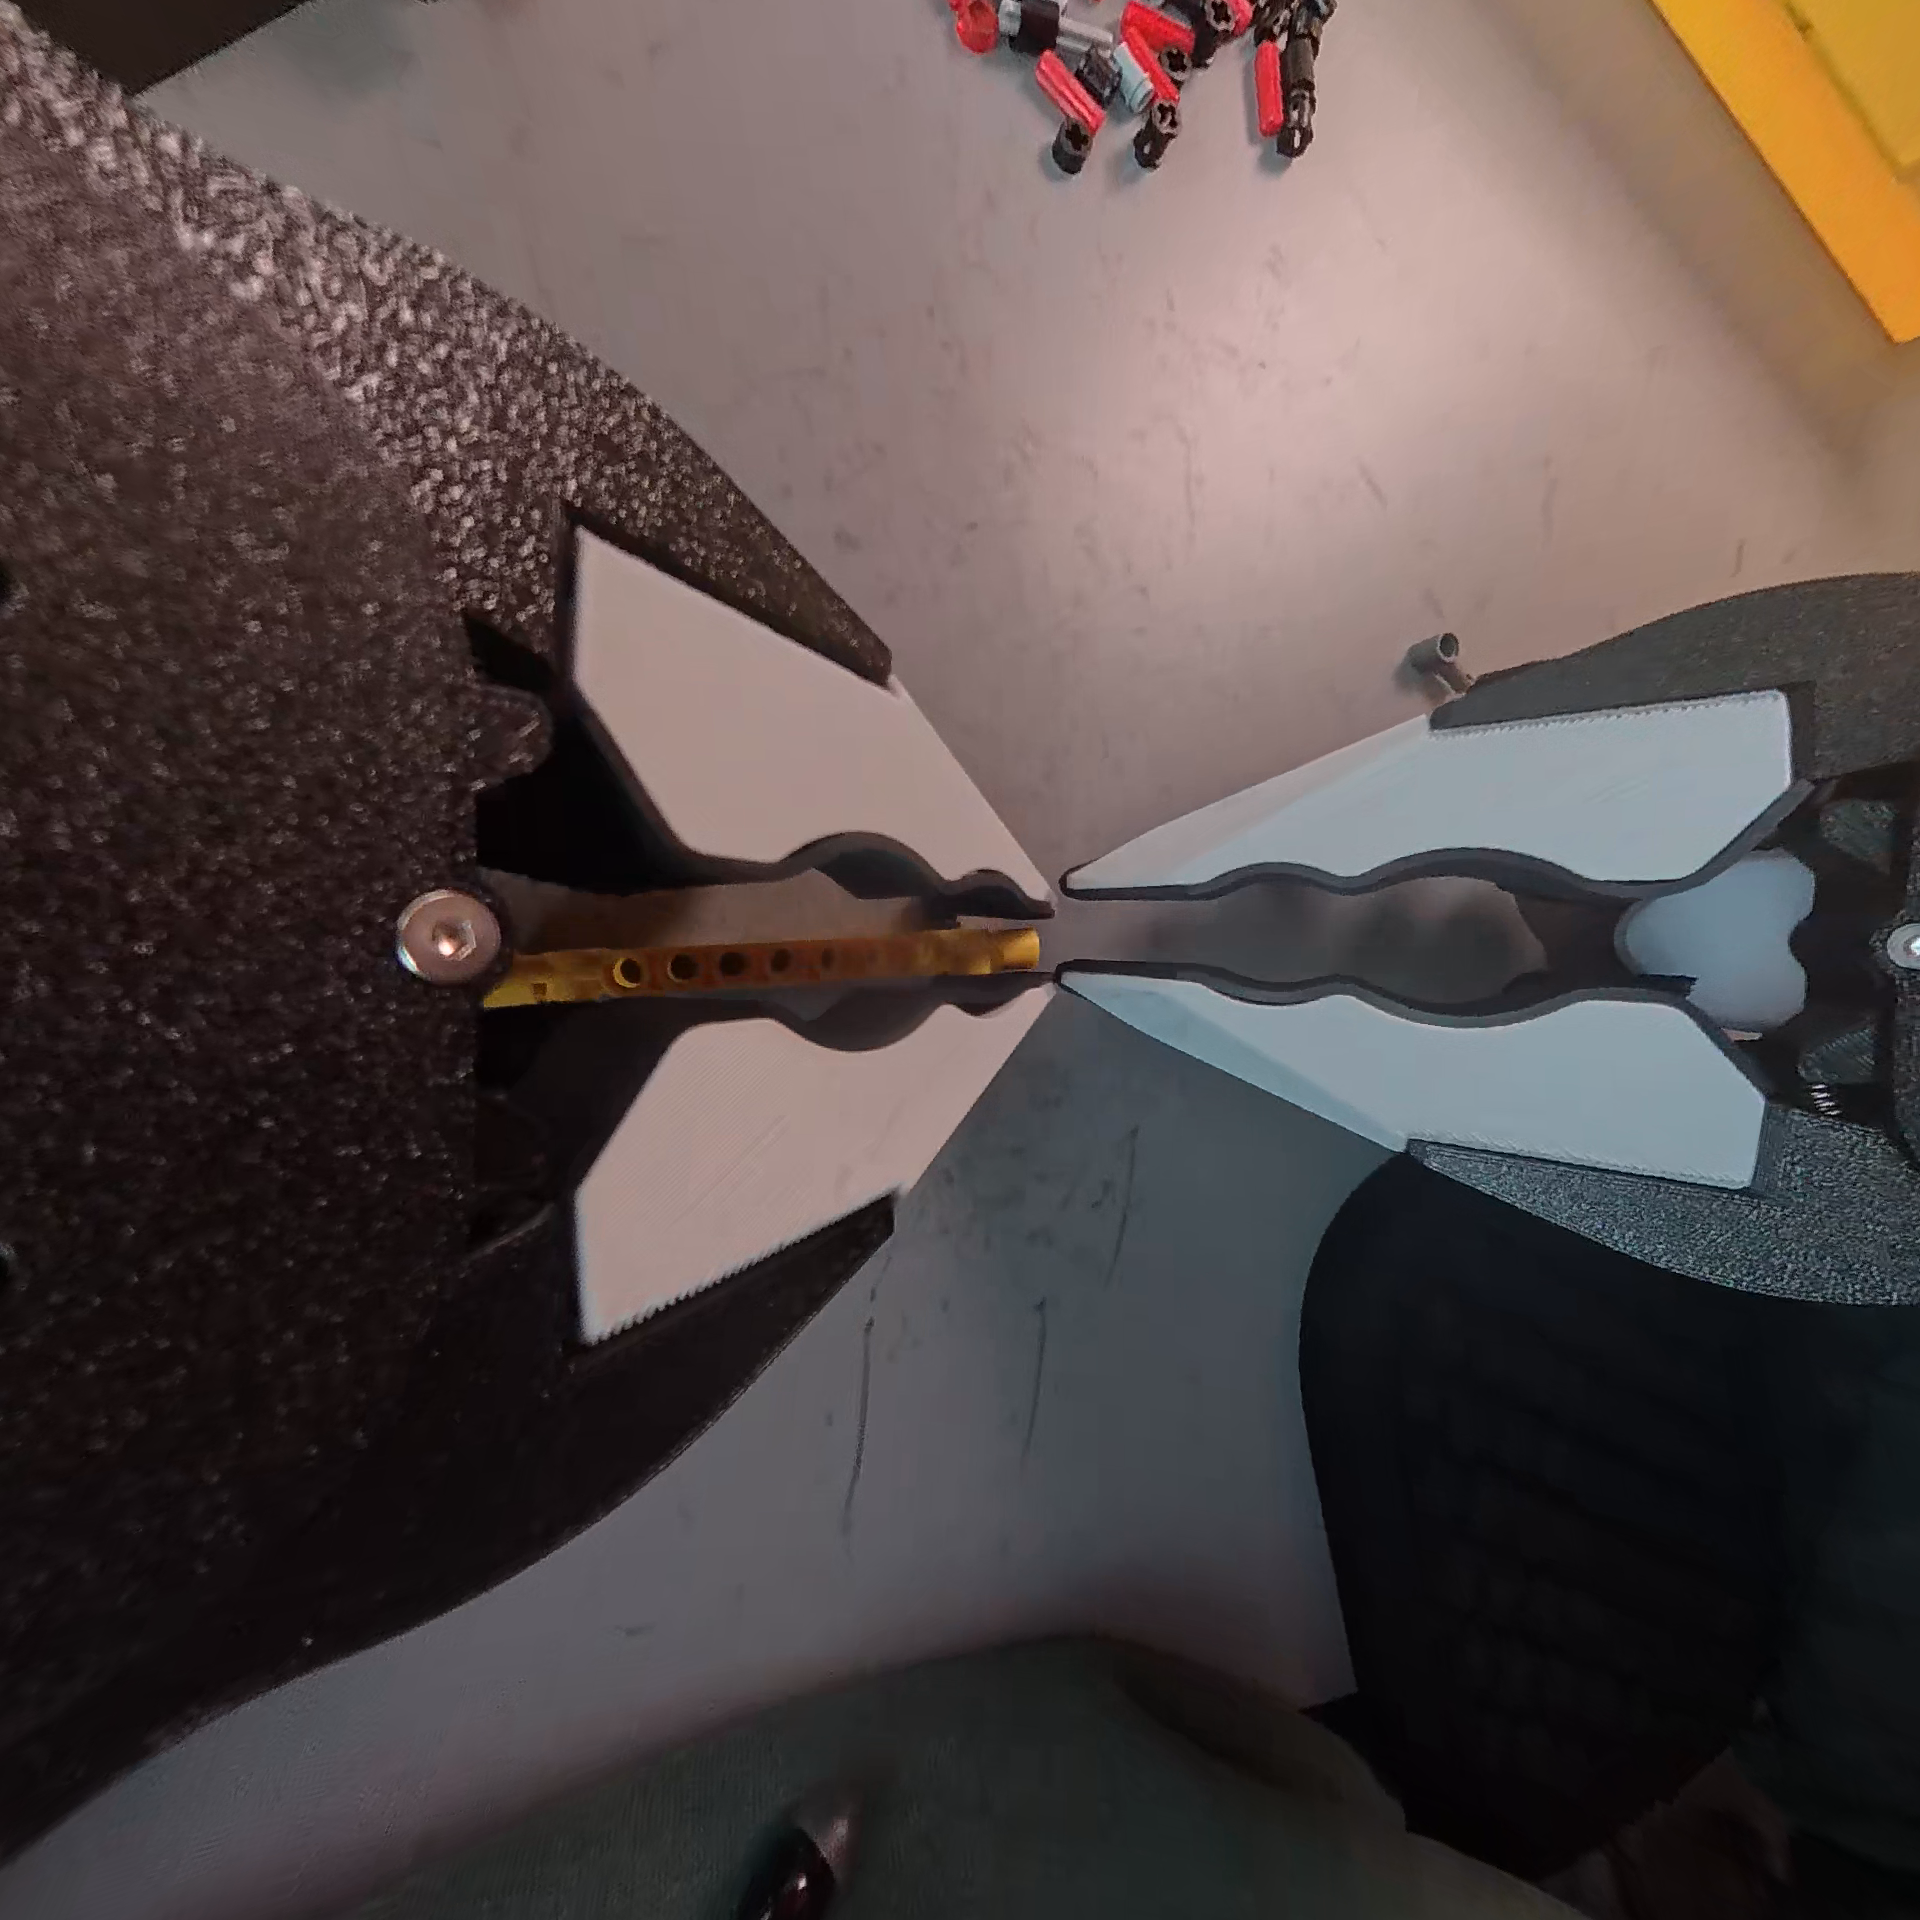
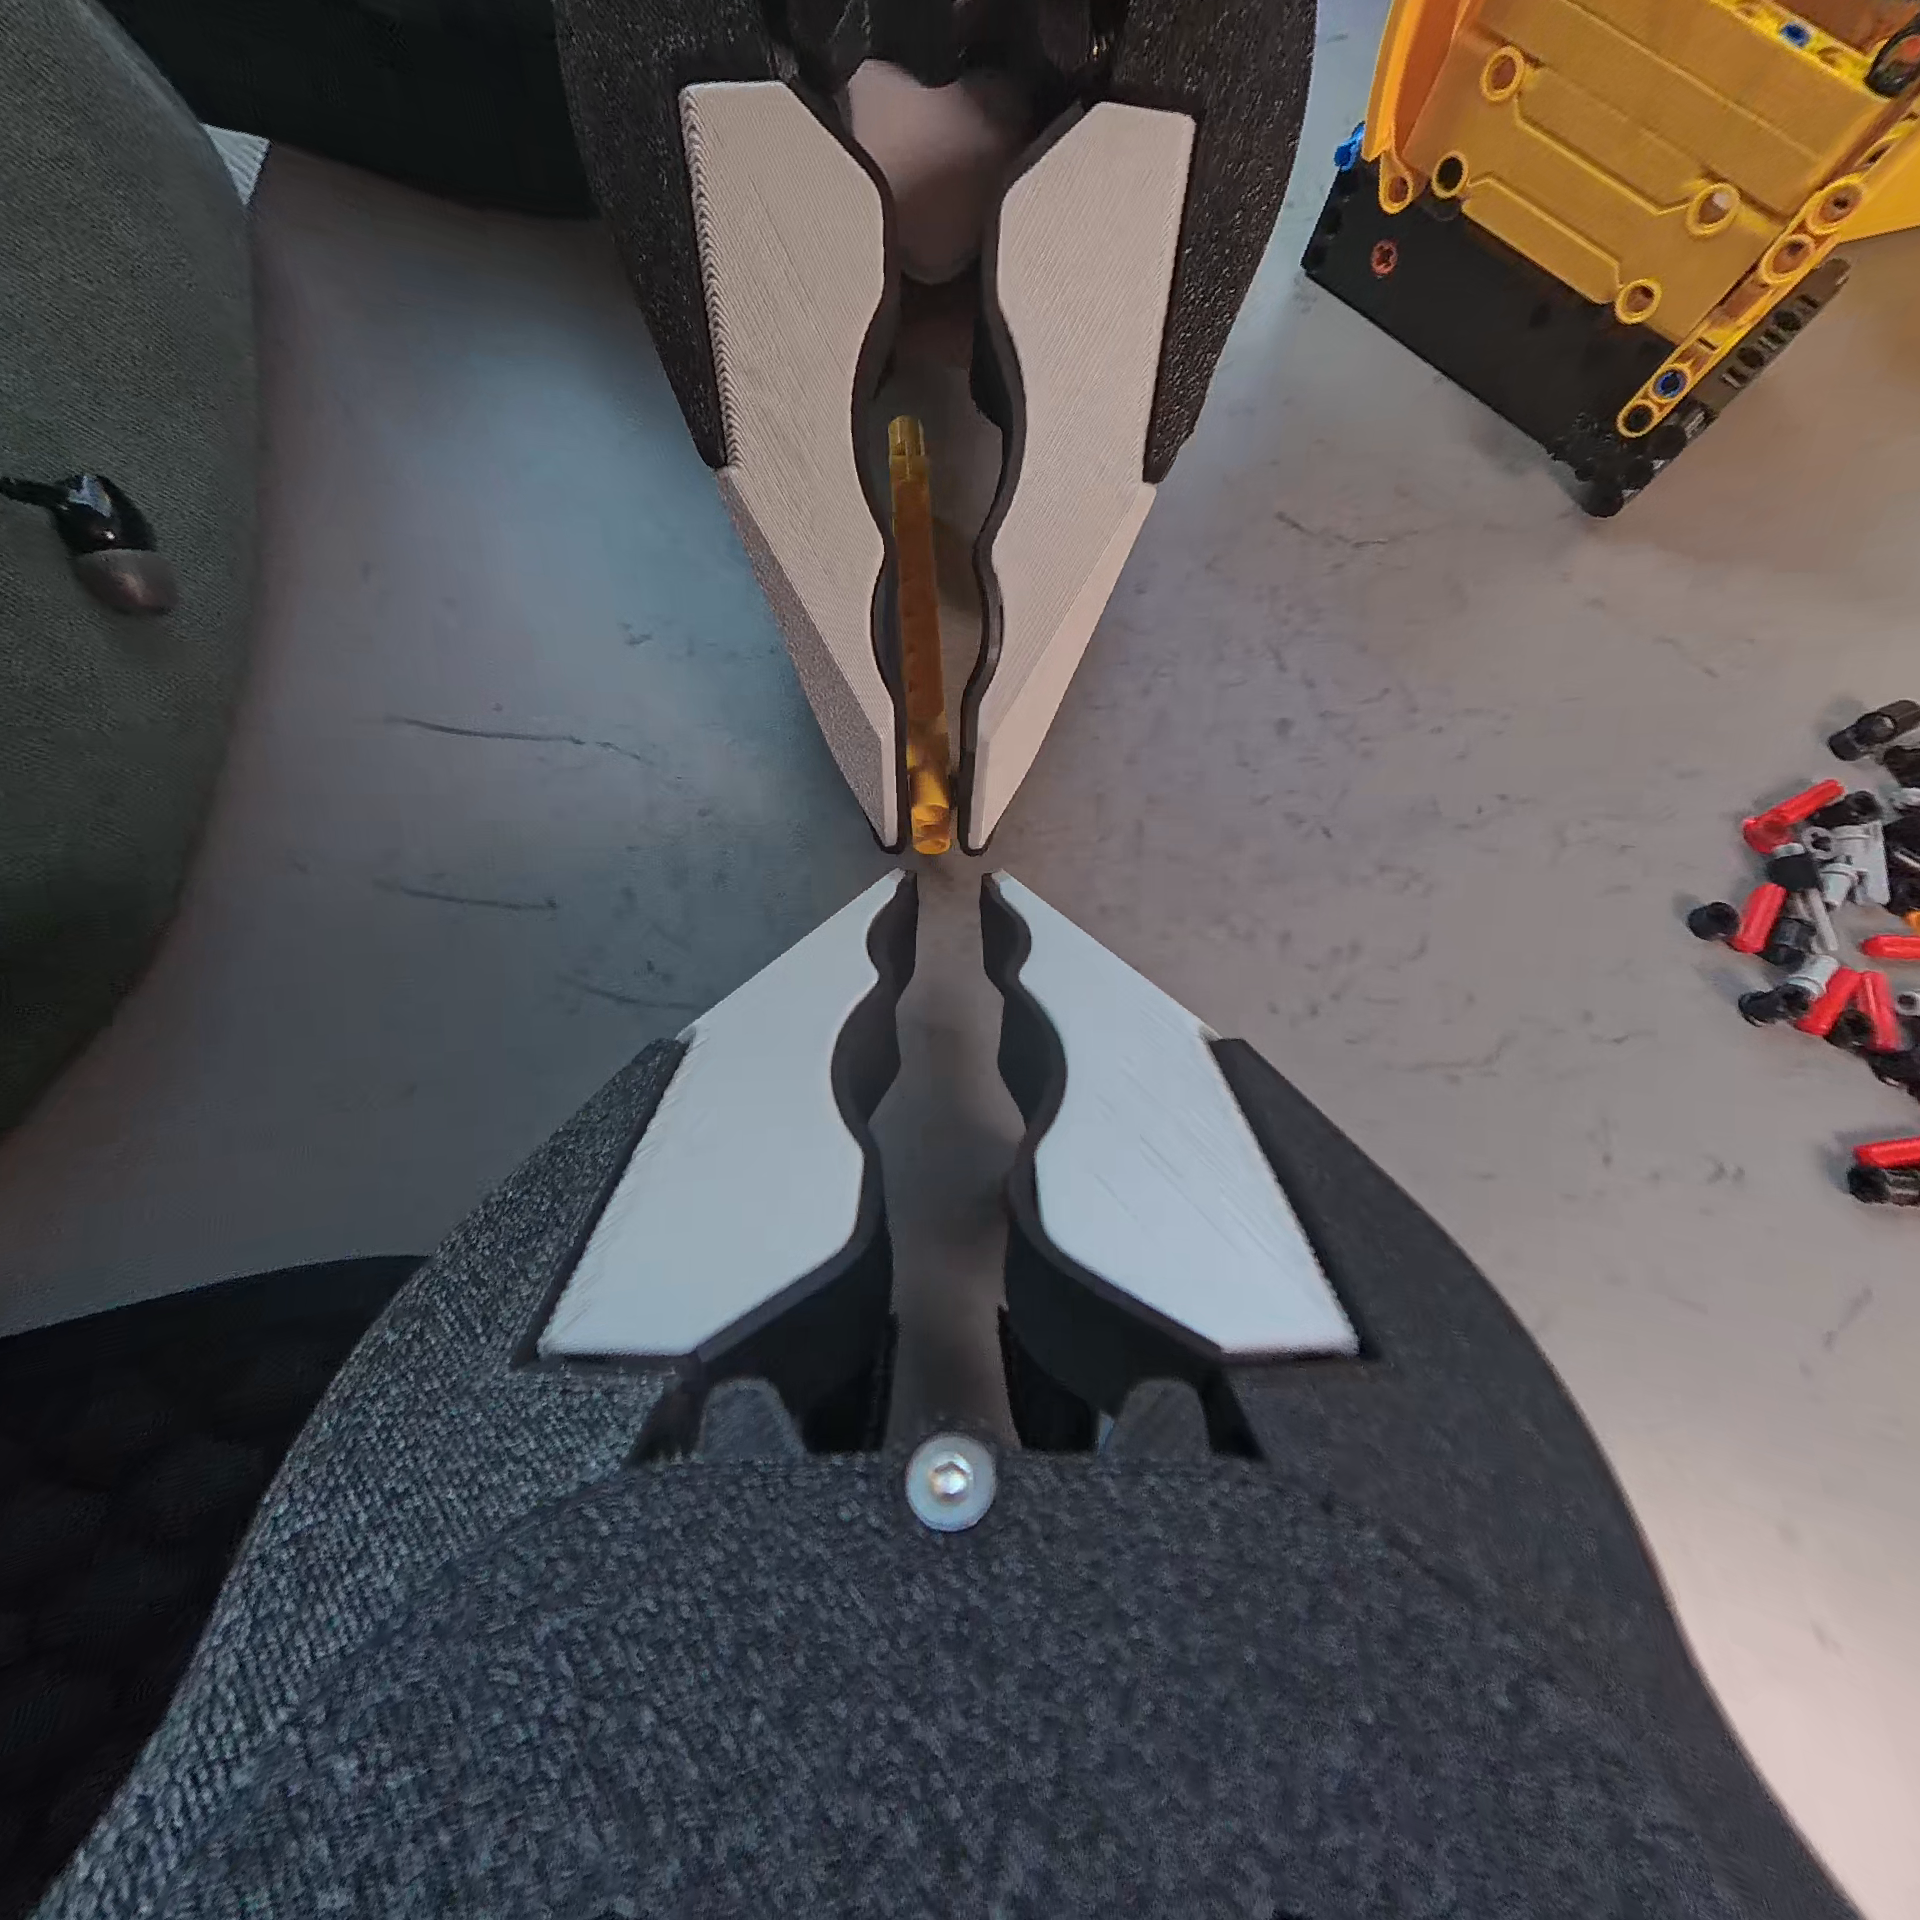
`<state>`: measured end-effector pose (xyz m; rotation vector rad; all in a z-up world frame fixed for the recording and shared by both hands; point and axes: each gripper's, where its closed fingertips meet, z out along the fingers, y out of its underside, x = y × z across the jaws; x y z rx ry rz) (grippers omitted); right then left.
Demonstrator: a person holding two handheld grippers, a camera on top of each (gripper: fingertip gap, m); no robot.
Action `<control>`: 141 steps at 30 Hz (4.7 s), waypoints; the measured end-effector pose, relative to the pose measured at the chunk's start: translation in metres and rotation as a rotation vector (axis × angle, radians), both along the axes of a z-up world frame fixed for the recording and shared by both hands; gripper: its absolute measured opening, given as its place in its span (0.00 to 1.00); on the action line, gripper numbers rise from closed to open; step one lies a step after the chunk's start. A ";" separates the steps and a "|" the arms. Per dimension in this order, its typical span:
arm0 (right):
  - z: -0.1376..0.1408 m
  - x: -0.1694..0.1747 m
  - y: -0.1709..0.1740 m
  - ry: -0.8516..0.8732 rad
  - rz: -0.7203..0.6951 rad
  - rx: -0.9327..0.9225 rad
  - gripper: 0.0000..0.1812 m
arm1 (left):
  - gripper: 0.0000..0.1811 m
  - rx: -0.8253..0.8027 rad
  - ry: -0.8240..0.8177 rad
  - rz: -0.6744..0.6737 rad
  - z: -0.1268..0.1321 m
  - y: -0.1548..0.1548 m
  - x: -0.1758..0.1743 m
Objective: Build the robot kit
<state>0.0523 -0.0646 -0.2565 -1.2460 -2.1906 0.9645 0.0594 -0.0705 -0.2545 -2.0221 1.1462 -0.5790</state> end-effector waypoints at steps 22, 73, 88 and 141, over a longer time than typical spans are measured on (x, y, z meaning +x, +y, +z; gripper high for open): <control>0.003 -0.002 -0.004 0.000 0.002 -0.060 0.17 | 0.24 -0.078 0.007 0.046 0.012 -0.035 -0.062; 0.090 -0.007 0.017 0.444 -0.219 0.122 0.04 | 0.15 -0.132 -0.753 0.282 0.087 0.011 -0.024; 0.116 -0.036 0.005 0.644 -0.218 0.490 0.04 | 0.03 -0.148 -0.964 0.273 0.114 0.006 -0.031; 0.137 -0.029 -0.018 0.606 -0.137 -0.520 0.01 | 0.02 0.183 -0.656 0.147 0.126 -0.011 -0.022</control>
